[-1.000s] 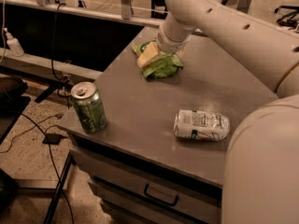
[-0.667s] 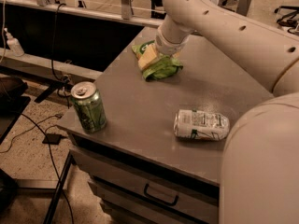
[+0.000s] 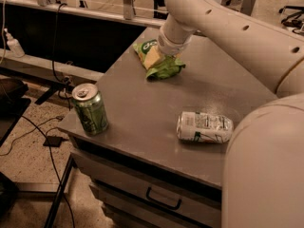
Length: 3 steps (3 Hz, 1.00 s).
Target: Move green rice chip bag near green can
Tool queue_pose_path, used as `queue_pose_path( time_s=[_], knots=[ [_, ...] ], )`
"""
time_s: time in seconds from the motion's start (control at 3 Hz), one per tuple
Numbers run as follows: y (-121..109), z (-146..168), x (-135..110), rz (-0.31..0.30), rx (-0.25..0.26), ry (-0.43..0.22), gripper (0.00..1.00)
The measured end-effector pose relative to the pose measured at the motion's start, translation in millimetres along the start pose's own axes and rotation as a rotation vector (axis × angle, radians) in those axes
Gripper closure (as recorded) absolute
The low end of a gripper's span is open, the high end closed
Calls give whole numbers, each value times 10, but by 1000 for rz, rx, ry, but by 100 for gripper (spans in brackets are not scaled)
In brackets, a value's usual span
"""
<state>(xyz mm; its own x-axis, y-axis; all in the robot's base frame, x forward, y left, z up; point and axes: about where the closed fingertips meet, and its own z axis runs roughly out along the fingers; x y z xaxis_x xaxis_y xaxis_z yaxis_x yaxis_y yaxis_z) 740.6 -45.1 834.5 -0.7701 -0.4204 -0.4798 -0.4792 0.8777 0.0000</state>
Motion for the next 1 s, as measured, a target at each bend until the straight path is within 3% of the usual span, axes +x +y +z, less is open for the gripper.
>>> queue_pose_path(
  time_s=[0.33,1.0],
  knots=[
    [0,-3,-2,0,0,0,100],
    [-436,-641,-175,-199,-40,-31,100]
  ],
)
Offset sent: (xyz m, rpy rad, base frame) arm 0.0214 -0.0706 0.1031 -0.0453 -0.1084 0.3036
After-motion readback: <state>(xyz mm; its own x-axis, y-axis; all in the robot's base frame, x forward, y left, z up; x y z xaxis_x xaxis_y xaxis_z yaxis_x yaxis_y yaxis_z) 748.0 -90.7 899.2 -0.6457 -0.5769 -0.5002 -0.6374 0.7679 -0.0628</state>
